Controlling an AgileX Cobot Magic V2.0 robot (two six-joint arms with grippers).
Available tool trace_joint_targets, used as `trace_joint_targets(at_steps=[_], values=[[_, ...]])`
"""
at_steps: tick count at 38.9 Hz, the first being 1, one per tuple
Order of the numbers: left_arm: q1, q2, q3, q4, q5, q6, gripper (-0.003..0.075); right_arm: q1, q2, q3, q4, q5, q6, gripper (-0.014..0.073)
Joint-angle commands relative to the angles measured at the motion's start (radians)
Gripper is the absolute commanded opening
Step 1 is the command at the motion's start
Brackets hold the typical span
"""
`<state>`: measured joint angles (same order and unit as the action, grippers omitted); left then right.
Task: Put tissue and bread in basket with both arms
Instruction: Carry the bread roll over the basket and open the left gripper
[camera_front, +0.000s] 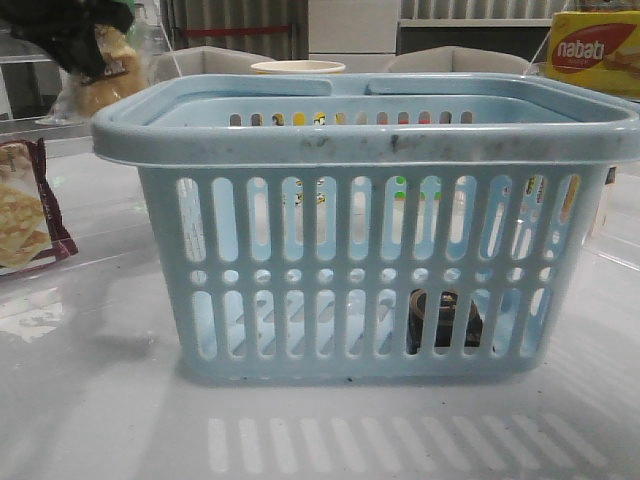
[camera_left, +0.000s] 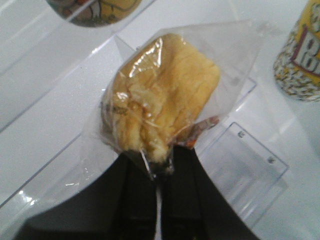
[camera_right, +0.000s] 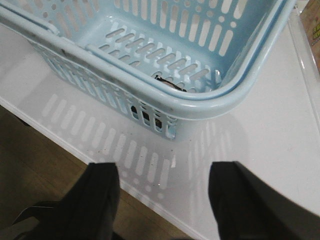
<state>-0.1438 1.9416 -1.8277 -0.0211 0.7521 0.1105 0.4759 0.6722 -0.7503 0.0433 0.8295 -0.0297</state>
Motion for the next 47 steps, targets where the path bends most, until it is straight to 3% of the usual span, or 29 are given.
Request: trace_joint_targets(at_steps=[1,9,17,27,32,34,38,41,47], values=[[-0.008,-0.144,-0.043,-0.05,-0.005,0.001,0.0097,0.0,-0.004,-0.025,-0.01,-0.064,-0.007,0.0497],[-0.074,-0.267,-0.038,-0.173,0.111,0.152,0.0097,0.0,-0.004,-0.025,-0.01,-0.064,-0.007,0.0497],[-0.232,-0.366,0.038,-0.39,0.137,0.395,0.0097,0.0,-0.004,-0.025,-0.01,-0.064,-0.007,0.0497],[-0.442,-0.36,0.153,-0.407,0.103,0.425,0.0097,0.0,-0.004,-0.025,-0.01,-0.064,-0.007,0.0497],[-0.494,-0.314,0.215,-0.407,0.077,0.44,0.0105,0.0,-0.004,-0.025,-0.01,-0.064,-0.007,0.0497],[-0.499,-0.291,0.222,-0.409,0.083,0.44,0.014,0.0,-0.004,-0.025,-0.01,-0.064,-0.007,0.0497],[-0.499,-0.264,0.222,-0.411,0.089,0.438,0.0342,0.0,-0.004,-0.025,-0.01,-0.064,-0.007,0.0497],[-0.492,-0.269,0.222,-0.409,0.093,0.436,0.044,0.0,-0.004,-0.025,-0.01,-0.064,-0.007,0.0497],[-0.488,-0.334,0.222,-0.408,0.14,0.415,0.0452,0.0,-0.004,-0.025,-0.01,-0.064,-0.007,0.0497]])
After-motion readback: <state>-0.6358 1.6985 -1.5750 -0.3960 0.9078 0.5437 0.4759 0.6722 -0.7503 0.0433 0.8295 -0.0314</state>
